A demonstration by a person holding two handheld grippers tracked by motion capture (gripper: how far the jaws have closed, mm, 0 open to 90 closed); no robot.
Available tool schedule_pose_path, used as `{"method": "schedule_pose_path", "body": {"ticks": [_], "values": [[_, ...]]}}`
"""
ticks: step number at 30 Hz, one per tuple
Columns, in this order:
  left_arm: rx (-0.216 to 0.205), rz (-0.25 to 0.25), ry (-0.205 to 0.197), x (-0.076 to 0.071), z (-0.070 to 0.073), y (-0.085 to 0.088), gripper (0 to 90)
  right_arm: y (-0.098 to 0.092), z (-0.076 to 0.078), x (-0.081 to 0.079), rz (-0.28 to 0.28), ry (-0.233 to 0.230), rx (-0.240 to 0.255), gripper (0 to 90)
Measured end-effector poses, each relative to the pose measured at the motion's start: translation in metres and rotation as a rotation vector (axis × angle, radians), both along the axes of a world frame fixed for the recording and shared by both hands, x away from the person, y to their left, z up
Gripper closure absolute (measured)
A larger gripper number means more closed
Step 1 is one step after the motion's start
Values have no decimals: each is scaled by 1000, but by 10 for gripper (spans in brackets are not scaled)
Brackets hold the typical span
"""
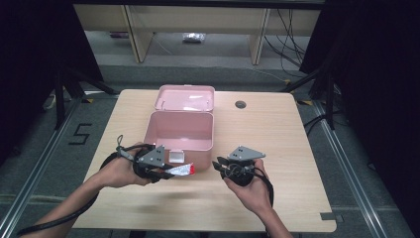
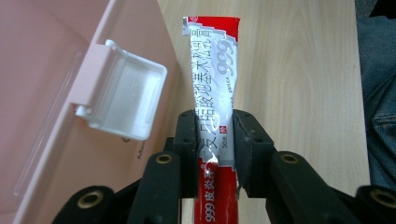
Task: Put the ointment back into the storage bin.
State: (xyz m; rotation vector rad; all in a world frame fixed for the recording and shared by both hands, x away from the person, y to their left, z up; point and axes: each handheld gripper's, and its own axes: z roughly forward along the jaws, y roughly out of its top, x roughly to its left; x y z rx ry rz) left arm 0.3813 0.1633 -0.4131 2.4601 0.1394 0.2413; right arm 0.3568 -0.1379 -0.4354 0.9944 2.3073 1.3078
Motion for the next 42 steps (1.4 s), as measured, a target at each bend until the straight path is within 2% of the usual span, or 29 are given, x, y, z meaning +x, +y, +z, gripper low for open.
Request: {"method": "schedule_pose_path", "body": {"ticks": [4, 7, 8, 11, 14, 16, 18, 19, 20, 21, 24, 26, 31, 32, 33, 34, 40, 41, 42], "values": [[1, -5, -7, 0, 4, 0, 723, 0, 0, -1, 2, 5, -3, 738], [8, -9, -10, 1, 6, 0, 723, -1, 1, -1, 4, -3, -7, 737], [6, -6, -13, 1, 6, 1, 723, -2, 1, -1, -1, -18, -11, 737], [7, -8, -17, 2, 9, 3, 723, -1, 1, -2, -3, -8, -10, 736], [5, -9, -26, 3, 11, 4, 723, 1, -2, -1, 15, -23, -11, 738], [8, -12, -31, 3, 13, 5, 723, 2, -1, -3, -4, -2, -15, 740], [6, -9, -31, 3, 15, 5, 723, 4, -2, -3, -2, -3, -8, 745], [7, -12, -35, 4, 16, 5, 723, 4, -2, -2, 10, -8, -23, 748], [-9, -1, -29, 3, 17, 5, 723, 4, -3, -2, 11, -3, -21, 753], [10, -15, -39, 4, 19, 5, 723, 5, -3, -2, 17, -6, -23, 759], [4, -11, -48, 6, 24, 6, 722, 6, -4, -2, 25, -15, -31, 786], [0, -8, -52, 6, 26, 6, 723, 7, -4, -3, 14, 4, -31, 811], [-1, -8, -55, 7, 31, 6, 722, 8, -5, -2, 29, -14, -44, 884], [-19, 4, -47, 7, 31, 6, 723, 9, -4, -3, 18, 6, -37, 888], [6, -15, -56, 9, 33, 7, 722, 9, -4, -3, 20, 4, -39, 890], [3, -13, -56, 9, 34, 7, 723, 8, -4, -1, 32, -20, -54, 890], [5, -16, -62, 12, 37, 8, 722, 9, -3, -2, 32, -17, -58, 887], [-19, 0, -55, 11, 37, 8, 723, 9, -3, -2, 34, -9, -57, 886], [2, -14, -63, 13, 38, 8, 723, 10, -3, -2, 34, -1, -53, 884]]}}
